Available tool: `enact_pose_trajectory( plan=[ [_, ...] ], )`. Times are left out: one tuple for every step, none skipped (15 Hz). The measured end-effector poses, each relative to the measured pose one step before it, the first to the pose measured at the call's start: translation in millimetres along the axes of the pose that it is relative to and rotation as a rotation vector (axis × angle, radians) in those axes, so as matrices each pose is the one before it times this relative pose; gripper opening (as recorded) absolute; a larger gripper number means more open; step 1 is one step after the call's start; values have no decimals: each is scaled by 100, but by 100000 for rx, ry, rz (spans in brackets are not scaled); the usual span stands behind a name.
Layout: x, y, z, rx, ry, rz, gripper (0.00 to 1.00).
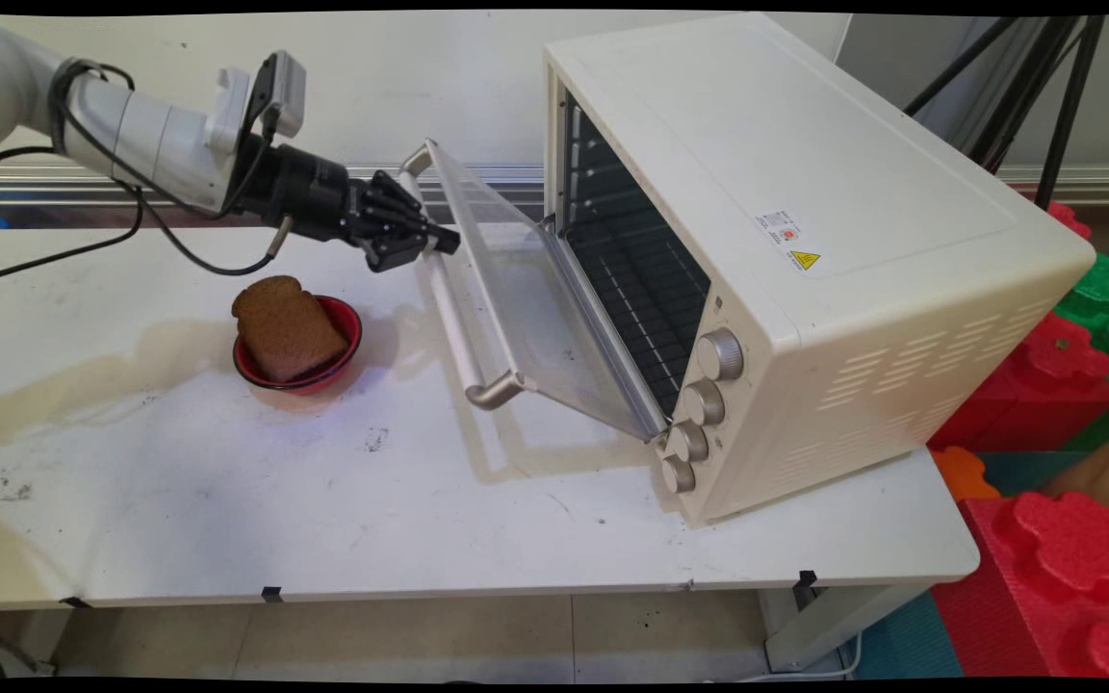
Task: Open the oven
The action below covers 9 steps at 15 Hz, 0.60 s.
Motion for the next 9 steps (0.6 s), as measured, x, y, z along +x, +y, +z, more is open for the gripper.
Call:
enact_pose_trajectory(
  plan=[
    [-415,36,-131,43,-390,112,0],
    [-444,23,-113,76,-350,134,0],
    [-453,33,-141,191,-357,108,0],
    [-437,12,-103,253,-327,77,0],
    [-375,6,-70,212,-276,83,0],
    [-436,-3,-55,231,-346,57,0],
    [-397,5,-36,171,-352,19,0],
    [-458,19,-49,184,-408,60,0],
    [-437,17,-18,95,-399,78,0]
  ],
)
